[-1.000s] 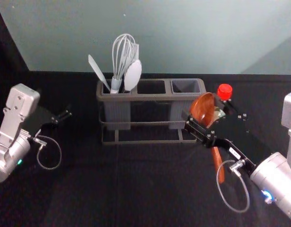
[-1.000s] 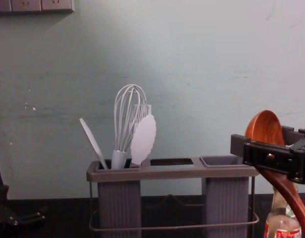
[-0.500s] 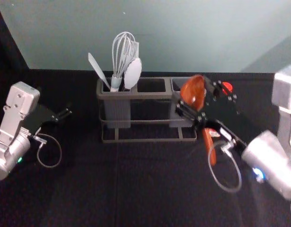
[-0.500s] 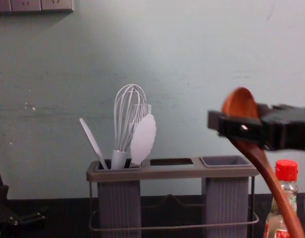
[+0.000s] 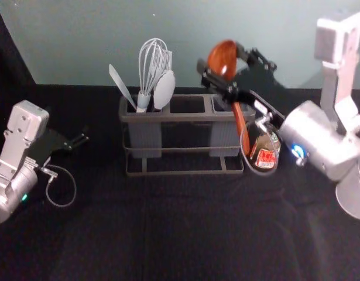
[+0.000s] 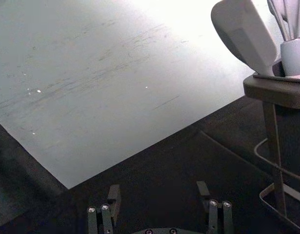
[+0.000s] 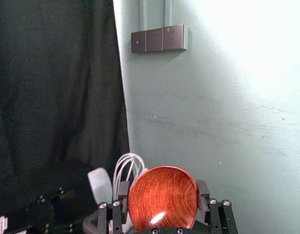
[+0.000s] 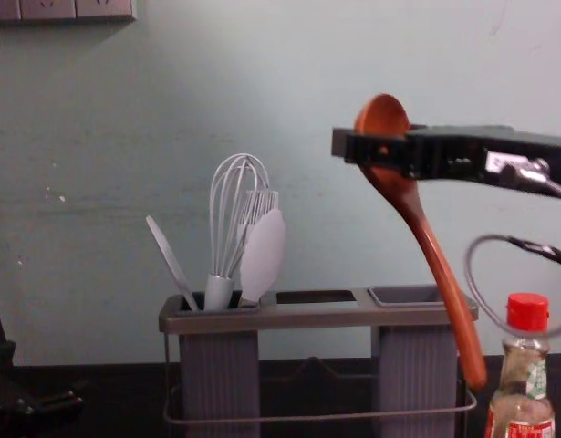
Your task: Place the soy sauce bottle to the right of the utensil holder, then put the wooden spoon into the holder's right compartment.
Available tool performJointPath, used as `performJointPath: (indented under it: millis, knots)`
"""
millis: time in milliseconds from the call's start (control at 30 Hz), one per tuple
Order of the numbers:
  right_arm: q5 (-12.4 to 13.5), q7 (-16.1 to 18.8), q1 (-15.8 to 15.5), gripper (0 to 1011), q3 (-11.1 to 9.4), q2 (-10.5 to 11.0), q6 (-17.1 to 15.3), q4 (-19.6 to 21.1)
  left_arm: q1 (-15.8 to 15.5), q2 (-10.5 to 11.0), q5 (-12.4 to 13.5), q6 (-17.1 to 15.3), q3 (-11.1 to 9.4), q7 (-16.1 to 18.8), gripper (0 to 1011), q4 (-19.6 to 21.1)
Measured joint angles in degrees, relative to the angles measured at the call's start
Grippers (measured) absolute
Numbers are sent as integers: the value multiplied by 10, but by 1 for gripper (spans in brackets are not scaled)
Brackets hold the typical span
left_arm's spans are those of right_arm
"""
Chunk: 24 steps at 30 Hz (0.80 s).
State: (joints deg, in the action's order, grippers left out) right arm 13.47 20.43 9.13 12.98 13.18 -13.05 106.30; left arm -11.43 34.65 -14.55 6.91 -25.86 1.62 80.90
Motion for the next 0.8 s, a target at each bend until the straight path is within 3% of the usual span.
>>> performJointPath:
  millis: [133, 500, 800]
  knots:
    - [10, 0, 36, 840, 6, -6, -6, -21, 0, 0, 0, 0, 0, 0, 1011, 0]
    - [24, -12, 93, 839, 17, -11, -8, -52, 0, 0, 0, 0, 0, 0, 1011, 0]
    - [35, -13, 124, 839, 29, -15, 15, -86, 0, 0, 0, 0, 0, 0, 1011, 0]
